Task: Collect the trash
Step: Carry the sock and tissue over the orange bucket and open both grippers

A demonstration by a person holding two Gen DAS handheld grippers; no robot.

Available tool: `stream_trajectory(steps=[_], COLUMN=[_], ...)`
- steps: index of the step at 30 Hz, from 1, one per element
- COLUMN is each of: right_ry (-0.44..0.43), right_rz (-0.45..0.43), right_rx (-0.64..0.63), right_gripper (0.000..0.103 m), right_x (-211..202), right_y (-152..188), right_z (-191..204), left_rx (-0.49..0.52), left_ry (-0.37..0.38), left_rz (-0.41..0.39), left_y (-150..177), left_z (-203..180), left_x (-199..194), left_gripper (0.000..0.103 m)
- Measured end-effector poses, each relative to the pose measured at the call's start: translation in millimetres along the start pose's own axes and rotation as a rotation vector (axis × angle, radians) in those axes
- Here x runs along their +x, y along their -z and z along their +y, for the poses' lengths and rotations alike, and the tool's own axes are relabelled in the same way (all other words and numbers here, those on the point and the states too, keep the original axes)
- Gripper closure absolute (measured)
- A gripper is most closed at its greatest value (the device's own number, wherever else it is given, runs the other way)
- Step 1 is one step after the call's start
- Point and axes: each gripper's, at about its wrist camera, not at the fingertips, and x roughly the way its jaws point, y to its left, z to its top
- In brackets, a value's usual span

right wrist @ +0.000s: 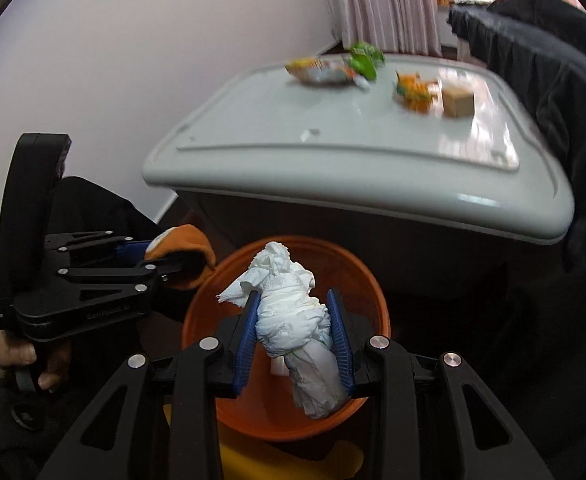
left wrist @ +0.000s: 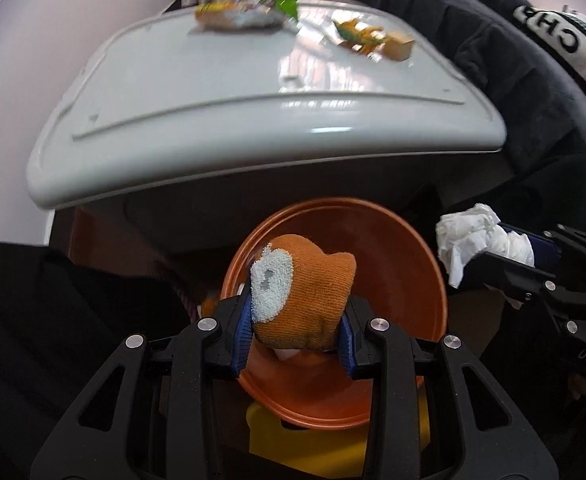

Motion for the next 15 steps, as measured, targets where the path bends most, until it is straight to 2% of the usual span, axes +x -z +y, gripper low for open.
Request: stream_trajectory(steps=[5, 15], right_ry=[-0.005, -0.009], right_rz=[0.038, 0.041], right_rx=[-0.010, -0.017], right_gripper=[0.069, 0.067], right_x=[8.5, 9.1], right_y=[-0.7, -3.0], right_z=[0.6, 1.1], left_rx=[-0.025, -0.020], left_ry=[0.004, -0.004], left_rz=[0.043, 0.049], left_y=[1.6, 2.9], left_z=[6.5, 6.0], left_x=[7.9, 8.4], left_gripper=[0.070, 0.067])
